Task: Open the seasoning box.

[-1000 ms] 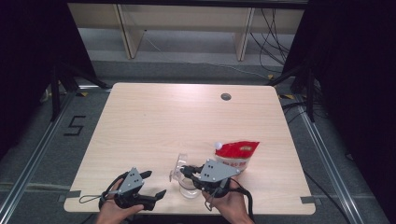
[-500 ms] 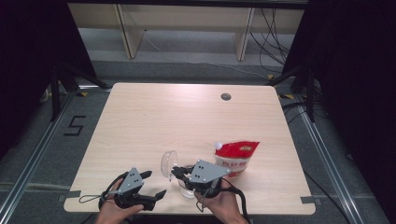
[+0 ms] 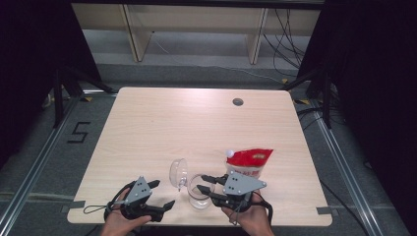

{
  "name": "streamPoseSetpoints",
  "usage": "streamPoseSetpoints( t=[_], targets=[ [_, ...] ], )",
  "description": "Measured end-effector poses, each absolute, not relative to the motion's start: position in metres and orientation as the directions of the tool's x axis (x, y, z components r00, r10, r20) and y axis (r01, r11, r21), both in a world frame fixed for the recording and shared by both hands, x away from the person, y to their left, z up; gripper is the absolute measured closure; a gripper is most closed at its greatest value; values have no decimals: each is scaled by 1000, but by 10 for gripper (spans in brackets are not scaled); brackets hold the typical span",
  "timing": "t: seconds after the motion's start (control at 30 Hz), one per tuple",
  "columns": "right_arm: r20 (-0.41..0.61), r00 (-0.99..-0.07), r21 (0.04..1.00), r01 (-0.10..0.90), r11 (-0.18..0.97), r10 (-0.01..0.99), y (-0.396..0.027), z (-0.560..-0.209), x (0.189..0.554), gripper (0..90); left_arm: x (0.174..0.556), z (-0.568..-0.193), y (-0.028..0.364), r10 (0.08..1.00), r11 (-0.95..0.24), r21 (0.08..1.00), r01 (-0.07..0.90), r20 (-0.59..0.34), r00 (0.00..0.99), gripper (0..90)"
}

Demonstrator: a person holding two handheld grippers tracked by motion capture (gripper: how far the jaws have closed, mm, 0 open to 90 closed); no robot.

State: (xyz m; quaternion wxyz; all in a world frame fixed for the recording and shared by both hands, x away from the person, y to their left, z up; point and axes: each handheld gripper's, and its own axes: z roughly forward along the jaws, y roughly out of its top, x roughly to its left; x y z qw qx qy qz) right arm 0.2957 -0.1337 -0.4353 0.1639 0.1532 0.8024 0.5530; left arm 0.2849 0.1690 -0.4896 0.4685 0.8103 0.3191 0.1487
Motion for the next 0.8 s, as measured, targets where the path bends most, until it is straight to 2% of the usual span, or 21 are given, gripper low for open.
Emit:
streamPoseSetpoints(
  t=[0.13, 0.4, 0.43, 0.5, 0.57, 0.6, 0.8],
  targets=[
    [-116, -892, 927, 62, 371, 437, -144, -442, 293, 598, 285, -490, 167, 660, -345, 859, 377, -64, 749, 161],
    [-77, -884, 924, 111, 365, 461, -159, -450, 291, 510, 285, -490, 167, 674, -344, 856, 385, -61, 737, 161],
    [-100, -882, 925, 87, 370, 460, -161, -451, 292, 506, 285, -490, 167, 668, -346, 857, 380, -59, 742, 161],
    [-57, -884, 928, 125, 352, 463, -164, -453, 289, 493, 284, -490, 167, 667, -346, 859, 378, -58, 742, 161],
    [-95, -878, 923, 100, 372, 470, -169, -453, 289, 476, 284, -489, 169, 675, -351, 855, 382, -51, 736, 161],
    [-68, -874, 923, 128, 362, 482, -170, -454, 288, 476, 284, -489, 170, 679, -344, 856, 387, -58, 732, 161],
    [-54, -858, 923, 152, 353, 511, -185, -457, 284, 455, 283, -490, 170, 679, -340, 859, 382, -57, 732, 161]
  ],
)
